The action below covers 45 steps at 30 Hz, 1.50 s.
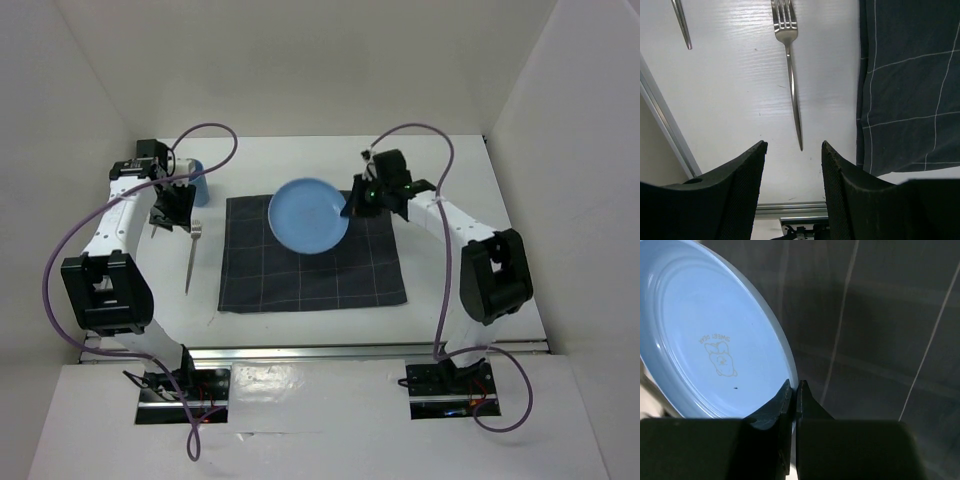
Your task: Set the dinner table for one person
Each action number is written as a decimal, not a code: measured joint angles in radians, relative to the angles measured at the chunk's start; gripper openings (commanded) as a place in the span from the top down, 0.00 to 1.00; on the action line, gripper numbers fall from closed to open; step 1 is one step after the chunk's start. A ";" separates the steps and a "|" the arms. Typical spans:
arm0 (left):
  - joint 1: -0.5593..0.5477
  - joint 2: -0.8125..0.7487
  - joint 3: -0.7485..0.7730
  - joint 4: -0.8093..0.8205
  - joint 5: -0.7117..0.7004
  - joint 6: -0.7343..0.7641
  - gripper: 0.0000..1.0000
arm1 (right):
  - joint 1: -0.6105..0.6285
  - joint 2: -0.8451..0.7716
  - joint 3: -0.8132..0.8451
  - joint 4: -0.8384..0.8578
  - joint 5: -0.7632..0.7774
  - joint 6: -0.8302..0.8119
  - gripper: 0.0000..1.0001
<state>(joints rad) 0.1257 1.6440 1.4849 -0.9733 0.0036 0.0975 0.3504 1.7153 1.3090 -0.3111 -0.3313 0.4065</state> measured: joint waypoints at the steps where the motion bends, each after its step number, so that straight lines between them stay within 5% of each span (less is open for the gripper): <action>1: 0.000 -0.001 0.000 0.000 0.002 0.000 0.44 | 0.017 0.006 -0.020 -0.026 0.000 -0.006 1.00; 13: -0.005 -0.027 0.000 0.001 0.017 0.001 0.44 | 0.117 0.095 -0.156 -0.122 -0.065 -0.029 1.00; 24: -0.005 -0.067 -0.021 0.009 0.016 0.001 0.44 | 0.128 0.106 -0.219 0.000 0.078 0.032 1.00; 26: -0.005 -0.067 -0.021 0.009 0.016 0.001 0.44 | 0.128 0.106 -0.221 0.016 0.080 0.033 0.89; 29: -0.005 -0.067 -0.021 0.009 0.015 0.001 0.44 | 0.128 0.106 -0.229 0.036 0.080 0.041 0.55; 37: -0.003 -0.061 0.004 0.006 0.000 0.000 0.44 | 0.130 0.064 -0.244 0.037 0.125 0.026 0.40; 45: -0.003 0.061 0.230 0.054 -0.013 -0.028 0.44 | 0.130 -0.047 -0.232 0.011 0.183 0.016 0.27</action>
<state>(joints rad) 0.1230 1.7054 1.7145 -0.9195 -0.0093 0.0696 0.4801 1.6680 1.0767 -0.2996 -0.1478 0.4221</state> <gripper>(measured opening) 0.560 0.720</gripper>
